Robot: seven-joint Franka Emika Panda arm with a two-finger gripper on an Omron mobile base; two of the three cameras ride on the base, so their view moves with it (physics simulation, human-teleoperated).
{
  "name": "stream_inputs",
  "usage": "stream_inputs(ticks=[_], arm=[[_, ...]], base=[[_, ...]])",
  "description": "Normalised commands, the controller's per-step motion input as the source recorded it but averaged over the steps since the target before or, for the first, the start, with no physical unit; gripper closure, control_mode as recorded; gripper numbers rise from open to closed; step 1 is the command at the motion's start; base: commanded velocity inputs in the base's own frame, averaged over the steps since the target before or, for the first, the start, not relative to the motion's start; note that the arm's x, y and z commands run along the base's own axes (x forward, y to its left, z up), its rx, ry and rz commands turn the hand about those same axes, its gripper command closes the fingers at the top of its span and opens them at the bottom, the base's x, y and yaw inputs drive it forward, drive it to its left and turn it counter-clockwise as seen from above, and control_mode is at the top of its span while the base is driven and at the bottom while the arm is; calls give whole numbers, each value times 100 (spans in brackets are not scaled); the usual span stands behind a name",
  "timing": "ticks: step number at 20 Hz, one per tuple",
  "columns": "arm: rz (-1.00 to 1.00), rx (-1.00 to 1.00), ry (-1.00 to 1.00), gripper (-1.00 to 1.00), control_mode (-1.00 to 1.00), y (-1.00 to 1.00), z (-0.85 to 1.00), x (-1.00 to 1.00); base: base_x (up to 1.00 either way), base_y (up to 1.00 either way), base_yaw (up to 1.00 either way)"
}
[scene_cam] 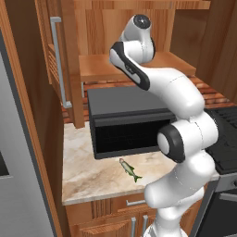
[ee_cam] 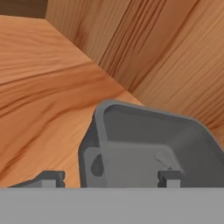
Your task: Retrieve the tupperware from the cabinet, then place the raw meat into the tupperware to avoid contamination.
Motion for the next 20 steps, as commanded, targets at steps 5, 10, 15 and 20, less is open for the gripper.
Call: stream_inputs(ticks=[5, 10, 15, 20], arm=[[0, 0, 4, 100, -100, 1, -4, 1], [0, 0, 4, 100, -100, 1, -1, 0], [0, 0, 0, 100, -100, 0, 0, 0], [0, 0, 0, 100, -100, 0, 0, 0]], base=[[0, 0, 0], [0, 0, 0], [0, 0, 0], [0, 0, 0]])
